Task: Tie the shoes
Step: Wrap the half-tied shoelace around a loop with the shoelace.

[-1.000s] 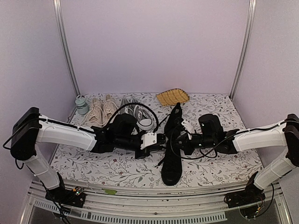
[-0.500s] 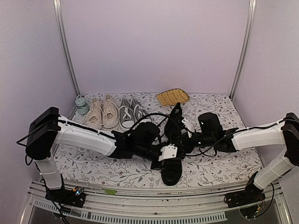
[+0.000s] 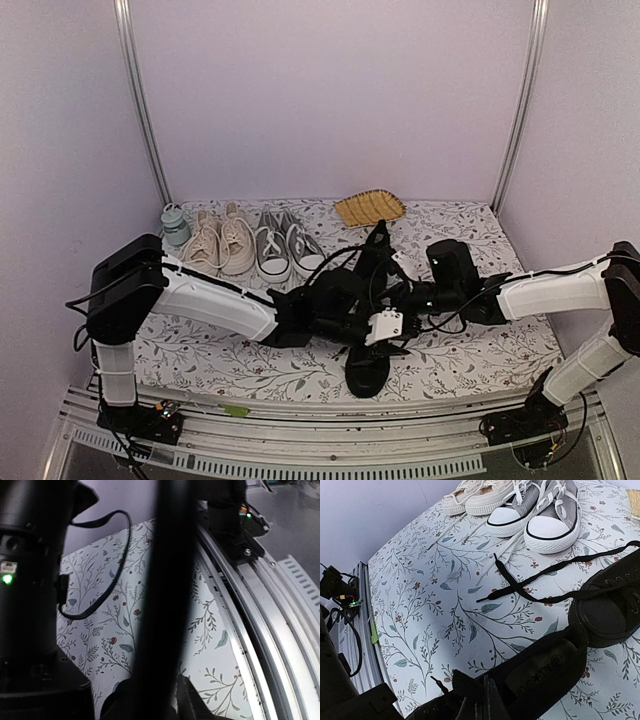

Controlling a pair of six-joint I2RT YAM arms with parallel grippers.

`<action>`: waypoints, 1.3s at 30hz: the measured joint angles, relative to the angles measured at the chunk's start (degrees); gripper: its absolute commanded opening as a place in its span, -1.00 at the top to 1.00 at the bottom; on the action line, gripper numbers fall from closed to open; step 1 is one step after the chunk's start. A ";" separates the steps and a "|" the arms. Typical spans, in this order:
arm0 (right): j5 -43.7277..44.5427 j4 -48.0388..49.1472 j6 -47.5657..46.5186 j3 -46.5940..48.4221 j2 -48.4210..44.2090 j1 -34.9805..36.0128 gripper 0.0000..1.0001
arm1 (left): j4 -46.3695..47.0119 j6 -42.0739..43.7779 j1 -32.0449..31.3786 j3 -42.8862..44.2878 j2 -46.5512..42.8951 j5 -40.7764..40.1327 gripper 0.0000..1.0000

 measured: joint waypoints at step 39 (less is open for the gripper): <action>-5.64 0.02 -0.46 0.15 1.92 -0.94 1.00 | 6.71 -2.32 16.61 -18.05 -17.84 10.34 0.13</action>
